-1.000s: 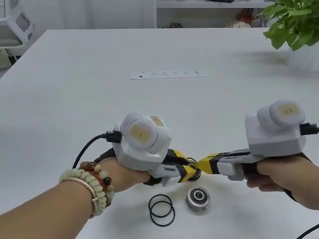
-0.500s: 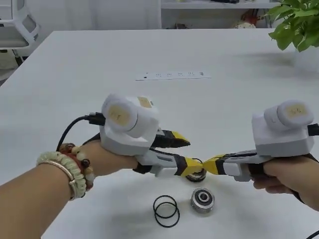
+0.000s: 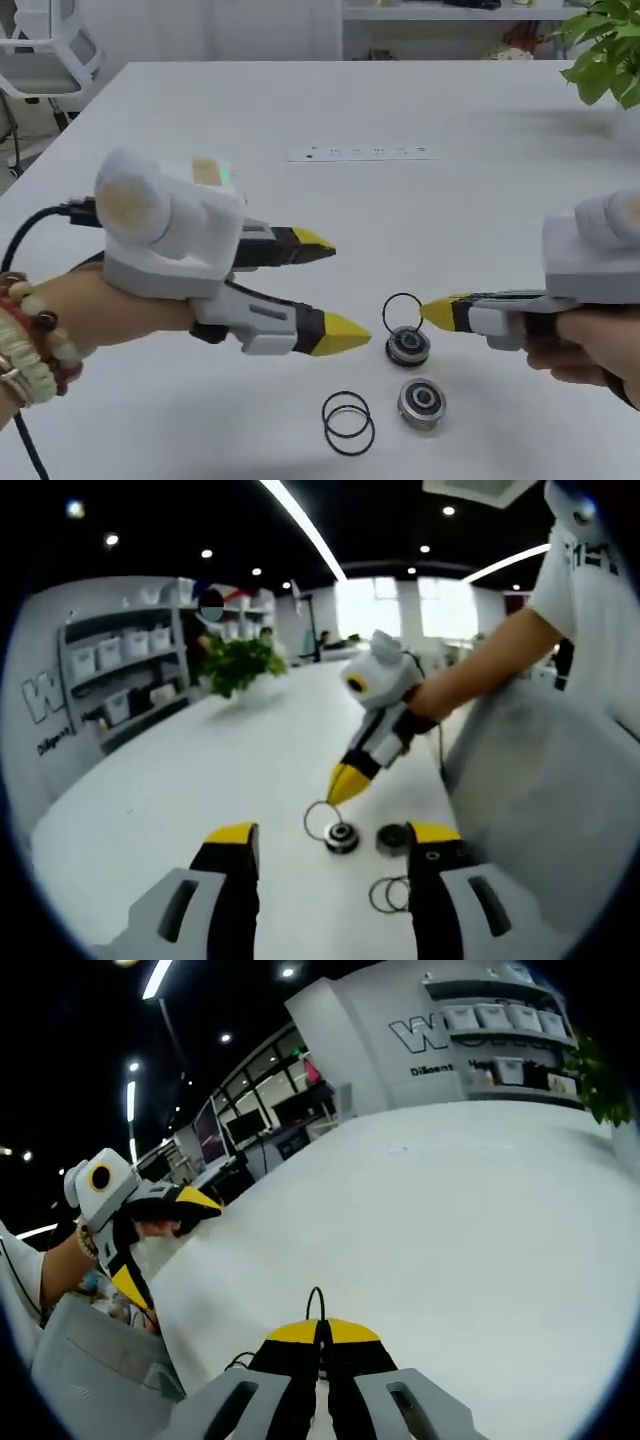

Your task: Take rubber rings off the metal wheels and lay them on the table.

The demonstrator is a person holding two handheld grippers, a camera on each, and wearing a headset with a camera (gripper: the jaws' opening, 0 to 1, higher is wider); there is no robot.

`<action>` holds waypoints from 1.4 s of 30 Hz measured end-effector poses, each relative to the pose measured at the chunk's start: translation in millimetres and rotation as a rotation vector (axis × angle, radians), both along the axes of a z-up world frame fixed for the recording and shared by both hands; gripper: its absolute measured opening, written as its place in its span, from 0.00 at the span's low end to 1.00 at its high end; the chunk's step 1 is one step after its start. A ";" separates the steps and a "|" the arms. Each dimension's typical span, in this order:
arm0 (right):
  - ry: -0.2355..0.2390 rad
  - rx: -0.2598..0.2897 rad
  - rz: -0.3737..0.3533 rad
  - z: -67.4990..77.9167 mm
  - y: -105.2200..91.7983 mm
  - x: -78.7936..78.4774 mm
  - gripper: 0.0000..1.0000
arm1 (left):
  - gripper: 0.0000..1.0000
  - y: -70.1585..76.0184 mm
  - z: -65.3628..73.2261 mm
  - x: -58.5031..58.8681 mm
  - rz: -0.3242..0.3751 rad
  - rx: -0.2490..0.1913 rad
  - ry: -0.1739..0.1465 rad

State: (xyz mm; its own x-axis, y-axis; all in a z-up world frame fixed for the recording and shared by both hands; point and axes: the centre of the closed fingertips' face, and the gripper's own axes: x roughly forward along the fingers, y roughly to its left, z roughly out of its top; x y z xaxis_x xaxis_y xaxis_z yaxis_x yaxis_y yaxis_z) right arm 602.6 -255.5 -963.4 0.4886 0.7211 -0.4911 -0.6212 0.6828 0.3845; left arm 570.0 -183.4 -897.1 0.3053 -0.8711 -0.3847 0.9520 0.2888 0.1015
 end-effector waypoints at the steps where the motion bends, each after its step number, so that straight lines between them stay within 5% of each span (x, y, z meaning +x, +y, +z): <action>1: -0.002 0.004 0.000 1.9 0.9 -0.2 0.00 | 0.62 4.9 5.2 -2.4 0.007 -0.005 -0.009; 7: -0.014 0.060 0.016 18.2 10.2 -4.5 0.00 | 0.67 27.5 24.6 -15.4 0.050 -0.042 -0.040; 15: -0.005 0.105 0.063 27.0 24.1 -15.1 0.00 | 0.71 56.6 21.9 -27.9 0.117 -0.050 -0.048; 24: 0.059 0.123 0.183 21.5 47.5 -41.1 0.00 | 0.77 83.8 -7.4 -44.8 0.208 -0.039 -0.002; 34: 0.131 0.077 0.281 1.5 60.1 -66.1 0.00 | 0.83 93.6 -38.7 -62.2 0.261 -0.019 0.078; 42: 0.203 0.051 0.340 -14.9 64.5 -84.3 0.00 | 0.82 100.1 -51.9 -67.6 0.300 -0.003 0.112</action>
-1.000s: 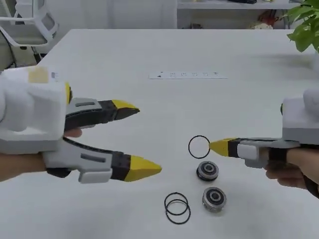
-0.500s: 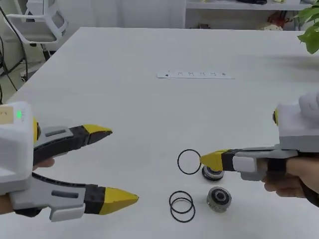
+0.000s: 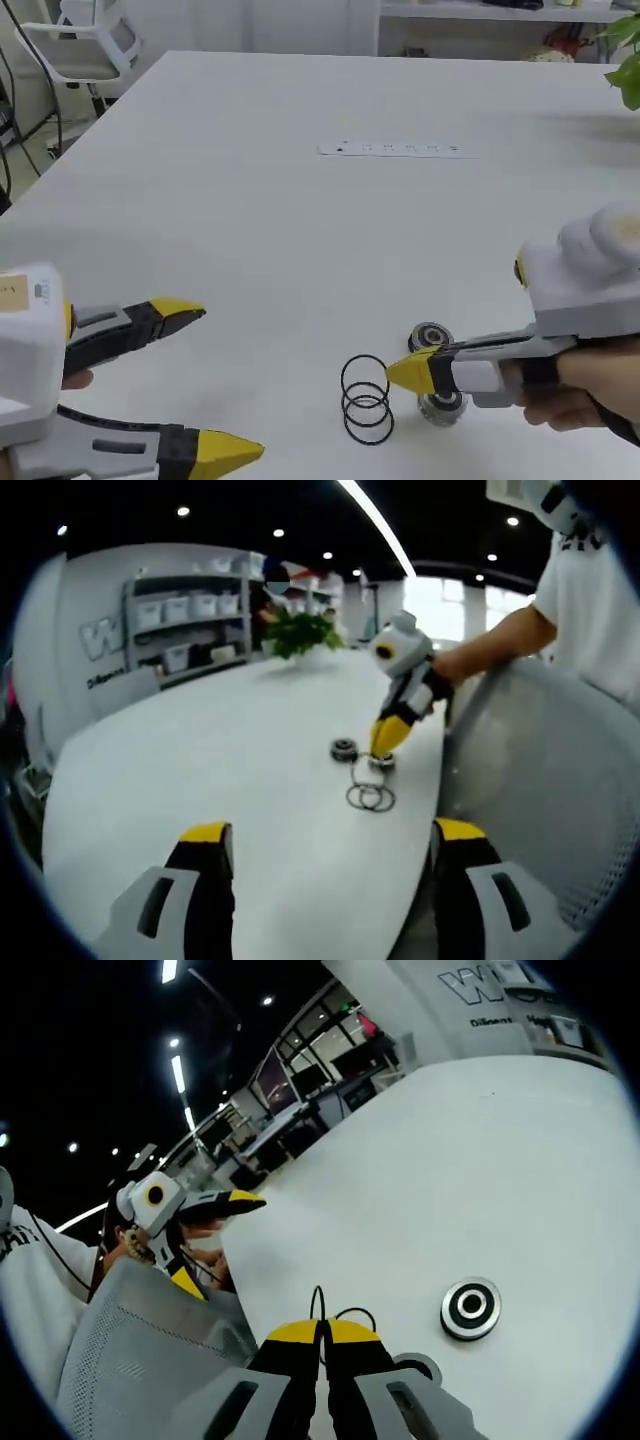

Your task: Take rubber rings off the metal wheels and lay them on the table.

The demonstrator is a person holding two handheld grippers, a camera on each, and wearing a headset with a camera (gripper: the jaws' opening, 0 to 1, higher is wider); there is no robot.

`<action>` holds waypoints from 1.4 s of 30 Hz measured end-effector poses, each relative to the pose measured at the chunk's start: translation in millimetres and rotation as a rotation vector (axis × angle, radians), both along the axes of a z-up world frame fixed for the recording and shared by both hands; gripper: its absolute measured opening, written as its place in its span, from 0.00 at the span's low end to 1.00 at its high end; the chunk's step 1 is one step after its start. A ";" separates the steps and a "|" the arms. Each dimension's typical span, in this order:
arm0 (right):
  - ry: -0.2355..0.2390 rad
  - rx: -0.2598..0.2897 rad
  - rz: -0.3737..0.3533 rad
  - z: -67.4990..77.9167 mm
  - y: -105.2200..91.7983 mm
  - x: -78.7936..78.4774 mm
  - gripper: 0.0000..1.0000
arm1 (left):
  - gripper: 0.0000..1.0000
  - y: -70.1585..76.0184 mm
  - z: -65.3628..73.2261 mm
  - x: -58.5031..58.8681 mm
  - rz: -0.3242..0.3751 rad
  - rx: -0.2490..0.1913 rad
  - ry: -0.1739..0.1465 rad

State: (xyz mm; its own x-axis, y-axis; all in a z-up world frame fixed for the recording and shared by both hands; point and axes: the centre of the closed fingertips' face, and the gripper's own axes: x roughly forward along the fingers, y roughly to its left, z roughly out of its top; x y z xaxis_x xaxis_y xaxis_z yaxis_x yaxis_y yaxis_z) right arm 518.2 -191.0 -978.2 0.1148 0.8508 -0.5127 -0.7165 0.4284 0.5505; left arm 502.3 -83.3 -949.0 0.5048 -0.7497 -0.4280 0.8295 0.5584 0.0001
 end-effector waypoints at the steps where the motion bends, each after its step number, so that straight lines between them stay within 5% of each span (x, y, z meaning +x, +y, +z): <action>1: 0.002 -0.009 0.005 -2.3 0.2 -1.2 0.00 | 0.82 0.2 -1.3 -0.9 0.002 0.001 0.003; 12: -0.001 -0.118 0.026 -31.3 -11.5 -2.2 0.00 | 0.82 2.4 -14.0 -9.9 0.013 0.020 0.033; 24: -0.051 -0.137 0.035 -33.5 -9.6 3.3 0.00 | 0.80 -2.3 -16.7 -11.2 0.012 0.008 0.048; 42: -0.217 -0.201 0.150 -33.9 -8.0 2.4 0.04 | 0.80 -5.8 -15.1 -10.7 0.003 0.019 0.049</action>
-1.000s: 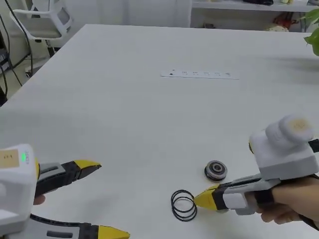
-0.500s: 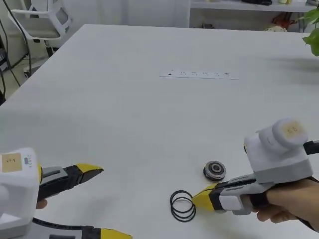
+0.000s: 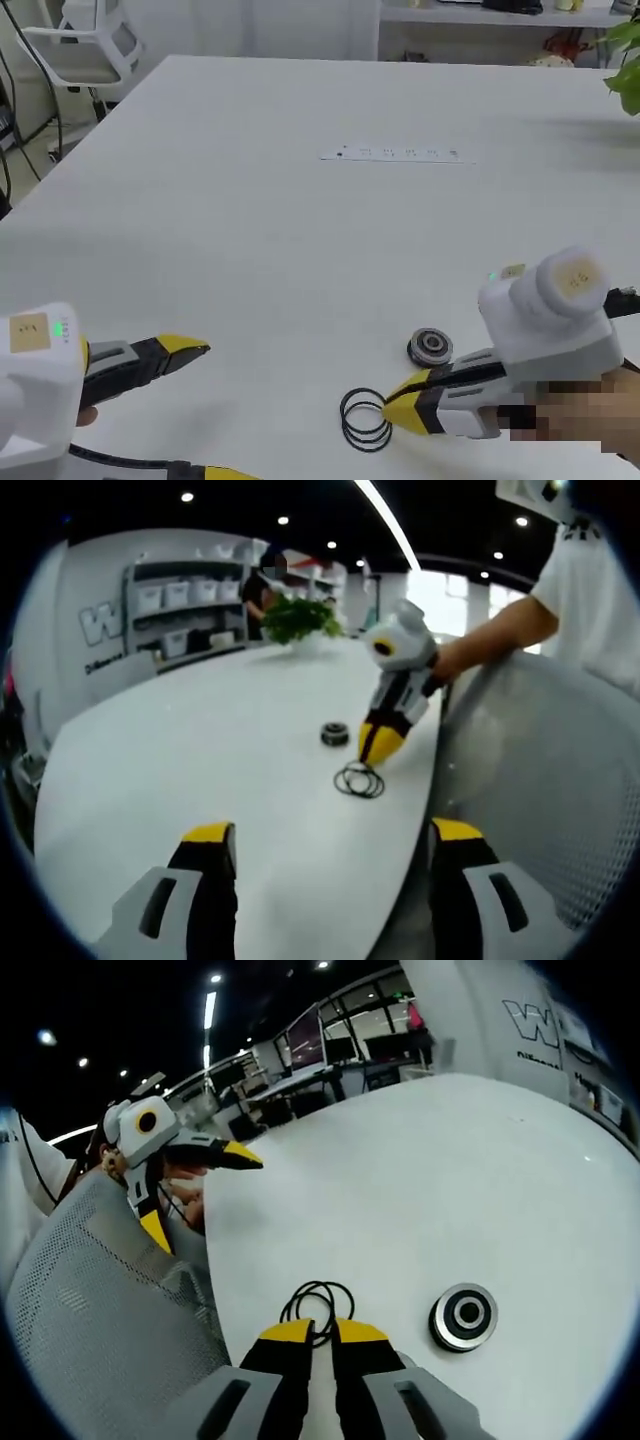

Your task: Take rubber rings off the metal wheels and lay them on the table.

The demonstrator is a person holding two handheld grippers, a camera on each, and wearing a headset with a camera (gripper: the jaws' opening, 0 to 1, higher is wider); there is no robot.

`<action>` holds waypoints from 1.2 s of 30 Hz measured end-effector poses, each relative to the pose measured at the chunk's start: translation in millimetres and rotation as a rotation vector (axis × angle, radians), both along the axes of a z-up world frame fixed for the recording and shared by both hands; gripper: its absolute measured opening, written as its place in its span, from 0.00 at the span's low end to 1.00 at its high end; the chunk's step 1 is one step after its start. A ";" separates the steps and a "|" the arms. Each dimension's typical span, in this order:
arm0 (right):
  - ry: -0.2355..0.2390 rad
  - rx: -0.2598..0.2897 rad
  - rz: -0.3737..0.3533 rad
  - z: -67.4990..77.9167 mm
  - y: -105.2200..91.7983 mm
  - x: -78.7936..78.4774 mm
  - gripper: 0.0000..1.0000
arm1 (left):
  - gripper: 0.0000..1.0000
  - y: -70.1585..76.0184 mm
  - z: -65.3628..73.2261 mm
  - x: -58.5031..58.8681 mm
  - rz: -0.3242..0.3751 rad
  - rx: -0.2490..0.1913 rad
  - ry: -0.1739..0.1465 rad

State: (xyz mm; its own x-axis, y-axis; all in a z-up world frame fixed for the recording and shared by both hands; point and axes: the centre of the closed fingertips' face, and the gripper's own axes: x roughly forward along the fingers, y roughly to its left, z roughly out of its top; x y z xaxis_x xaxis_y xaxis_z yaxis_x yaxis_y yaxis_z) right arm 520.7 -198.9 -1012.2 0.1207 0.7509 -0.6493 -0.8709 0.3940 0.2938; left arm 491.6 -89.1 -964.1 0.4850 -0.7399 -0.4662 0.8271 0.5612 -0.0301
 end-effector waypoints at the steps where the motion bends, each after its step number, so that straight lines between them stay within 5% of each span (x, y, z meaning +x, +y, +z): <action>1: -0.001 0.000 0.001 0.2 0.0 0.1 0.05 | 0.80 -0.1 0.7 0.2 0.000 0.000 -0.002; 17: -0.047 -0.026 0.035 1.4 -2.1 1.1 0.11 | 0.79 0.7 2.4 -1.2 -0.003 0.012 -0.007; 25: -0.100 0.032 -0.035 19.5 -8.9 22.7 0.10 | 0.79 0.5 9.4 1.3 -0.003 0.005 -0.018; 36: -0.148 0.094 -0.192 41.4 -35.3 59.0 0.12 | 0.80 -8.9 46.6 17.0 -0.063 0.026 -0.105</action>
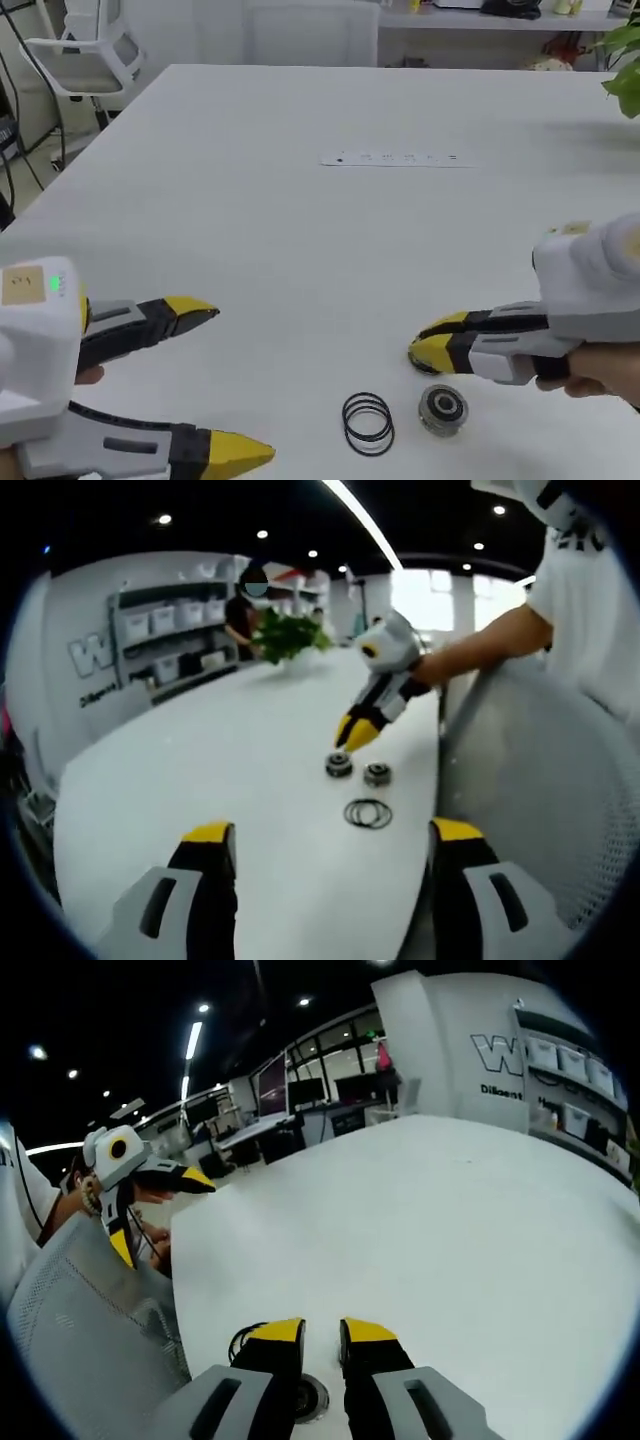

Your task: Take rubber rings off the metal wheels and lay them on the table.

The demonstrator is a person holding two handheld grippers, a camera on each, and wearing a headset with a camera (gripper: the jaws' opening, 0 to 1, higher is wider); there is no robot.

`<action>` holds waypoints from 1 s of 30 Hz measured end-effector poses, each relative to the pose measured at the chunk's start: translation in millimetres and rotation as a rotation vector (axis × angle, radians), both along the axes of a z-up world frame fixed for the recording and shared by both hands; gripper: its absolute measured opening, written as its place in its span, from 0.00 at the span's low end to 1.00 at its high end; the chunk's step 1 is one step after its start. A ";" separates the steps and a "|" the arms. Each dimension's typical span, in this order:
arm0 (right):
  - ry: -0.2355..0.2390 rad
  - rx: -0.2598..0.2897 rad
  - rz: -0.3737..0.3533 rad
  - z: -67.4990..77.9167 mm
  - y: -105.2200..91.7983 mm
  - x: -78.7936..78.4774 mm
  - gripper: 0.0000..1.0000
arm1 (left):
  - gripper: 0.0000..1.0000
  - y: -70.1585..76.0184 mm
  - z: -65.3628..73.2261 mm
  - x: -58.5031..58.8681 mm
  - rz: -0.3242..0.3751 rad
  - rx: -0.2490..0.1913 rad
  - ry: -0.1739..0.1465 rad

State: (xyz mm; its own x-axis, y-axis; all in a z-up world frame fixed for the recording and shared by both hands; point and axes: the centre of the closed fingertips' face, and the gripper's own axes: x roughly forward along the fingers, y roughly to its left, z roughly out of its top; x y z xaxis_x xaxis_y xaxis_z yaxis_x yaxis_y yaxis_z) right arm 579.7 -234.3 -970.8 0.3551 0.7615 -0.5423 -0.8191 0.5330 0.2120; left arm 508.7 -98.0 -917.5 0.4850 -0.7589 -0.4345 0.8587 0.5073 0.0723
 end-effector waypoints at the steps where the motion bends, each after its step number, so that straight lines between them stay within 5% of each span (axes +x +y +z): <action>1: 0.000 0.004 -0.009 0.8 -1.8 1.6 0.12 | 0.80 -1.4 6.2 2.4 -0.007 0.000 -0.012; 15: 0.034 -0.022 -0.106 -11.9 -37.3 12.9 0.11 | 0.81 -32.0 66.9 27.2 -0.148 0.006 -0.128; 24: 0.093 -0.044 -0.164 -28.9 -59.3 15.4 0.11 | 0.81 -71.4 89.0 47.0 -0.259 0.031 -0.189; 30: 0.105 -0.053 -0.152 -33.5 -58.8 12.2 0.12 | 0.79 -98.3 95.3 68.5 -0.293 0.009 -0.207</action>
State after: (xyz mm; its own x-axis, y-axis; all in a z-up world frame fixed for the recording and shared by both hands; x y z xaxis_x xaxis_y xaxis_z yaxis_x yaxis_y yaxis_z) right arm 591.9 -293.0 -1004.3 0.4034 0.6724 -0.6206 -0.7029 0.6620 0.2603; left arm 577.2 -196.3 -822.2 0.3263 -0.8753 -0.3569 0.9341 0.2408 0.2636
